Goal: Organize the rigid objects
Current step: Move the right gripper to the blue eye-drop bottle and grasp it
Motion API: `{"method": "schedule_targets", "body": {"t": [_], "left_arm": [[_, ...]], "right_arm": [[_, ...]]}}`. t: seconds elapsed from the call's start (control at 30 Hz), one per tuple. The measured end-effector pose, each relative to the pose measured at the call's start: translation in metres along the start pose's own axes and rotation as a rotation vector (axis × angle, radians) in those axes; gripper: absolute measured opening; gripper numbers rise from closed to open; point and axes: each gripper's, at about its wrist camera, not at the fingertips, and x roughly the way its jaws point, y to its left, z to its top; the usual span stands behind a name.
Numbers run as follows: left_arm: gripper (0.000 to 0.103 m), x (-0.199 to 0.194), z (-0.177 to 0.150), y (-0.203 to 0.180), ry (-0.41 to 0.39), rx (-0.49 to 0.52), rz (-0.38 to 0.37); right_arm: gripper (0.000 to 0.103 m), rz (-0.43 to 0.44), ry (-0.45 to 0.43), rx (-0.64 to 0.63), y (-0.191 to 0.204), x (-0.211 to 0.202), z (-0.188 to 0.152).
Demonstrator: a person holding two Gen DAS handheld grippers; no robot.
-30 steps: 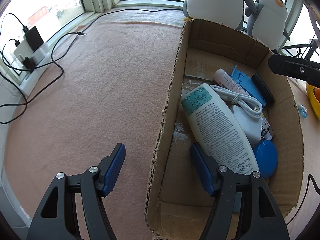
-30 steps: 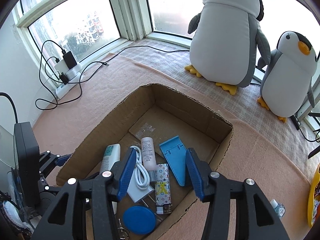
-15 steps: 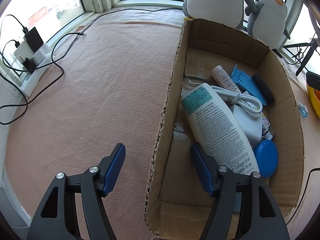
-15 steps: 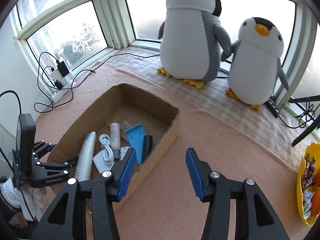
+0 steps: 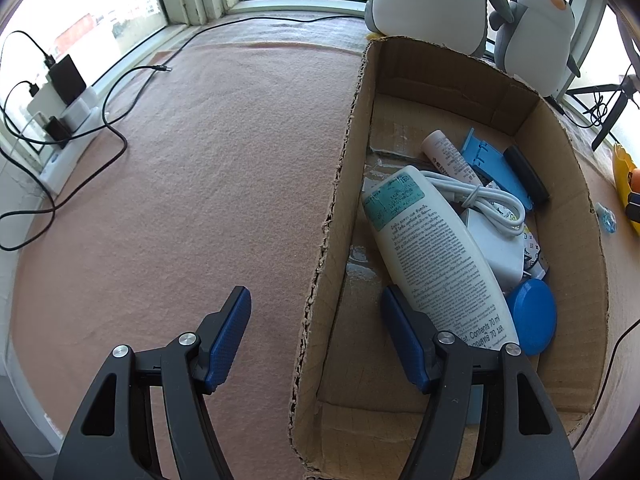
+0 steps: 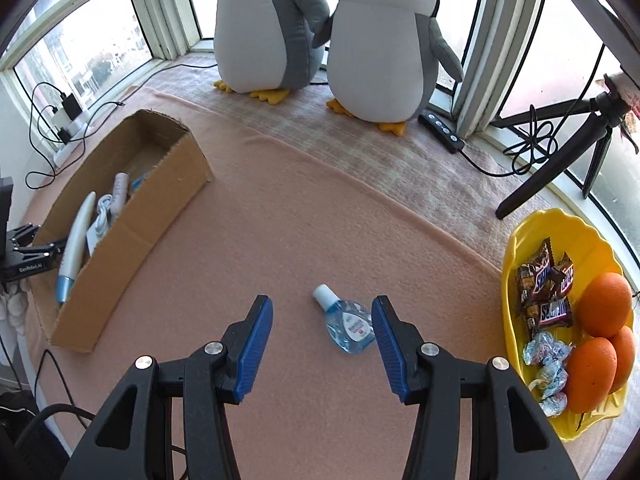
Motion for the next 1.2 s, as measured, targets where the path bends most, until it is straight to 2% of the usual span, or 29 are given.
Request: {"method": "schedule_targets", "body": {"t": [0.17, 0.33, 0.77, 1.0, 1.2], "left_arm": [[0.069, 0.0, 0.0, 0.0, 0.001, 0.0, 0.003], [0.069, 0.0, 0.0, 0.0, 0.001, 0.0, 0.003], [0.069, 0.0, 0.0, -0.001, 0.001, 0.001, 0.004], [0.069, 0.0, 0.0, -0.001, -0.002, -0.003, 0.003], [0.069, 0.0, 0.0, 0.0, 0.0, -0.005, 0.0]], "right_arm": [[0.047, -0.003, 0.034, -0.015, -0.009, 0.015, -0.002], [0.048, 0.058, 0.039, 0.012, -0.018, 0.028, 0.003], [0.048, 0.122, 0.099, 0.068, -0.027, 0.047, -0.001], [0.048, 0.123, 0.136, 0.035, -0.012, 0.05, -0.006], [0.048, 0.07, 0.163, 0.043, -0.01, 0.054, -0.002]]}}
